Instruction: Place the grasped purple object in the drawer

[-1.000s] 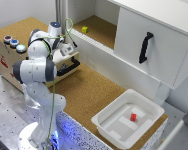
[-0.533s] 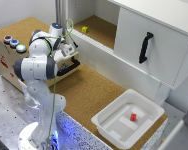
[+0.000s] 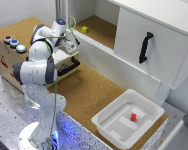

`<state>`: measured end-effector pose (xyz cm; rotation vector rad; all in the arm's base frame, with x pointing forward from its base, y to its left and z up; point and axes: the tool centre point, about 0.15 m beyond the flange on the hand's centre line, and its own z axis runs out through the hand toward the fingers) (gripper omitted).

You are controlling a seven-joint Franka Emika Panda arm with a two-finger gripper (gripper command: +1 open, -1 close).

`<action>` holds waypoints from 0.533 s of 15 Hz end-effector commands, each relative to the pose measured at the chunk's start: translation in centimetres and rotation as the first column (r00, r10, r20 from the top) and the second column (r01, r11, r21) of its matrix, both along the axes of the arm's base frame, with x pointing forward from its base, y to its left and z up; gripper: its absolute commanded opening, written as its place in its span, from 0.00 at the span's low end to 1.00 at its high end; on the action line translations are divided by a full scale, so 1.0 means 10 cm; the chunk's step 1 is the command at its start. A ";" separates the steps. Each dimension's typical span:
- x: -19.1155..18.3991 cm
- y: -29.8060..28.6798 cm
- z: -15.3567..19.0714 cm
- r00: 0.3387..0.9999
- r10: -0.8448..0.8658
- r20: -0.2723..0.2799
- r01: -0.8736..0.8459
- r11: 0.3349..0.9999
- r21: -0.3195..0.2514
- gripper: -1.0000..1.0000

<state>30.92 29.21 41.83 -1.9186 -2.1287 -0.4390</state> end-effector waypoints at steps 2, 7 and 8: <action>0.02 -0.13 0.53 0.995 -0.089 -0.047 0.092 0.994 0.066 1.00; 0.23 -0.11 0.77 0.934 -0.353 -0.050 0.356 0.927 0.120 1.00; 0.28 -0.09 0.80 0.909 -0.414 -0.045 0.416 0.900 0.129 1.00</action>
